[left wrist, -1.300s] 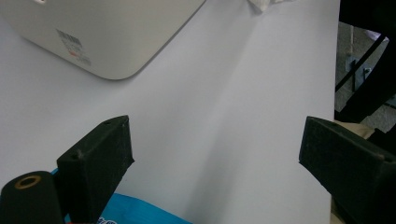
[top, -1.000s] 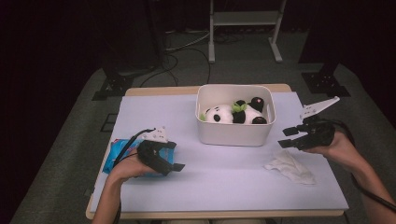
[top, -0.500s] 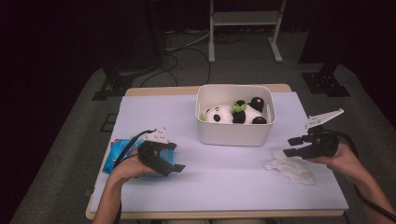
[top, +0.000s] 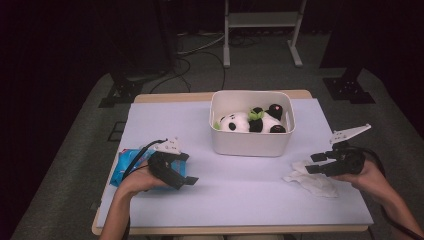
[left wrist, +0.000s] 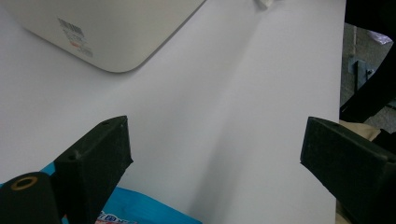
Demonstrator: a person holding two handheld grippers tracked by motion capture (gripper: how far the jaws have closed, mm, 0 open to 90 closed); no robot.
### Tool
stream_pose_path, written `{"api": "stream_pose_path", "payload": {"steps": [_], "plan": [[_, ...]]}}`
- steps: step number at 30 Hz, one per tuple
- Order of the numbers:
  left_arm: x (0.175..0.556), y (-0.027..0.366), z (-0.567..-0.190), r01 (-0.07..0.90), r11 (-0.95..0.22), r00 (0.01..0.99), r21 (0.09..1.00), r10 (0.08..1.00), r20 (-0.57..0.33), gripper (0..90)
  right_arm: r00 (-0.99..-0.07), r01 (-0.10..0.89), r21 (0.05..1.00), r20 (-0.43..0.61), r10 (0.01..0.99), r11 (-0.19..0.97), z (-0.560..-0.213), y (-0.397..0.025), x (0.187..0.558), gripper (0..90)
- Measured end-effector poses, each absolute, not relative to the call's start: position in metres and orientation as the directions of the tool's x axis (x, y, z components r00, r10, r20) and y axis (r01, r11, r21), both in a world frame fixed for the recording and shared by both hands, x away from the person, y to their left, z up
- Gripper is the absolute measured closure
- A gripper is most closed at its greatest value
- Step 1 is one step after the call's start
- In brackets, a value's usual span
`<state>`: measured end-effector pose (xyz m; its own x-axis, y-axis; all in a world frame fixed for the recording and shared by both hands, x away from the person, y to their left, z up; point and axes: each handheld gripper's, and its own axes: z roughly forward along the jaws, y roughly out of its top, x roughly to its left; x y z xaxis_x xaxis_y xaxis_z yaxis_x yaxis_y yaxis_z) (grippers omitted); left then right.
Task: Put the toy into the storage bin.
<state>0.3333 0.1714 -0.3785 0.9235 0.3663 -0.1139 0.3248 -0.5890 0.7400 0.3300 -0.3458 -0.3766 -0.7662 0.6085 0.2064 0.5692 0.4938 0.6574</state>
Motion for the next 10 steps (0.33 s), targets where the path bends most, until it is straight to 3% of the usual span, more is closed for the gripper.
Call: {"api": "stream_pose_path", "payload": {"steps": [10], "plan": [[0.333,0.171,-0.3799,0.326,-0.591,0.923,0.738,0.368,-0.114,7.7,-0.759,0.58,0.661,0.224,0.612,0.477,-0.3863,-0.35,0.3215,39.9]]}}
